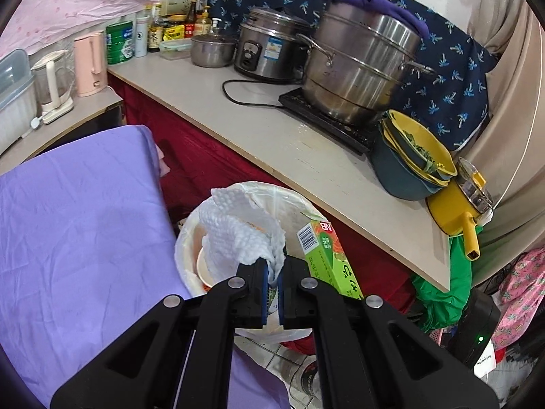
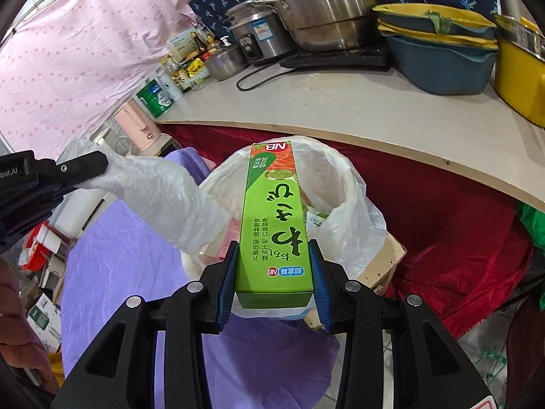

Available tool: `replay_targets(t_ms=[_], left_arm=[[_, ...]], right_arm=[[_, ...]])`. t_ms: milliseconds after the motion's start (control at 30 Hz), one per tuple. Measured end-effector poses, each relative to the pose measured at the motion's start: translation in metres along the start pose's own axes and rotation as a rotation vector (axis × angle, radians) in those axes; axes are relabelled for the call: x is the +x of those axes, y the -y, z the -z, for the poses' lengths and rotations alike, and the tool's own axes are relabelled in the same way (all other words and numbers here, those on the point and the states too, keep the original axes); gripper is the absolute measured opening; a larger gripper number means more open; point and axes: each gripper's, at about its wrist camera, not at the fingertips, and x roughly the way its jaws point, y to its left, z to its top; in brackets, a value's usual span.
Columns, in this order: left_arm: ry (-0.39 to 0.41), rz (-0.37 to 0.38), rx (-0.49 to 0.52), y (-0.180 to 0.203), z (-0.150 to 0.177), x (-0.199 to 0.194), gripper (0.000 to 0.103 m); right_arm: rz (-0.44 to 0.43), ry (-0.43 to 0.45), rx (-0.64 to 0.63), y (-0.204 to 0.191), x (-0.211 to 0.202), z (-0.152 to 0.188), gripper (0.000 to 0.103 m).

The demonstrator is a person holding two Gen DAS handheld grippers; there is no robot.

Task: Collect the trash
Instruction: 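Open both tools over the bin to drop the tissue and box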

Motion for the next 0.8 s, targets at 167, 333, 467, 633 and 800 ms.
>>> replay_targets(t_ms=[167, 333, 467, 633, 800], left_arm=[[-0.054, 0.052, -0.038, -0.003, -0.001, 0.033, 0.004], [-0.072, 0.007, -0.061, -0.016, 0.006, 0.051, 0.022], [-0.049, -0.027, -0.064, -0.025, 0.008, 0.047, 0.041], [-0.005, -0.096, -0.055, -0.034, 0.009, 0.031, 0.059], [0.012, -0.159, -0.054, -0.042, 0.013, 0.019, 0.067]], right_arm=[[0.013, -0.019, 0.024, 0.008, 0.014, -0.003, 0.038], [0.022, -0.026, 0.025, 0.006, 0.026, -0.010, 0.038], [0.013, -0.022, 0.017, -0.002, 0.035, -0.018, 0.038], [-0.008, 0.005, 0.013, -0.013, 0.039, -0.025, 0.052], [-0.011, 0.030, -0.007, -0.022, 0.027, -0.025, 0.052]])
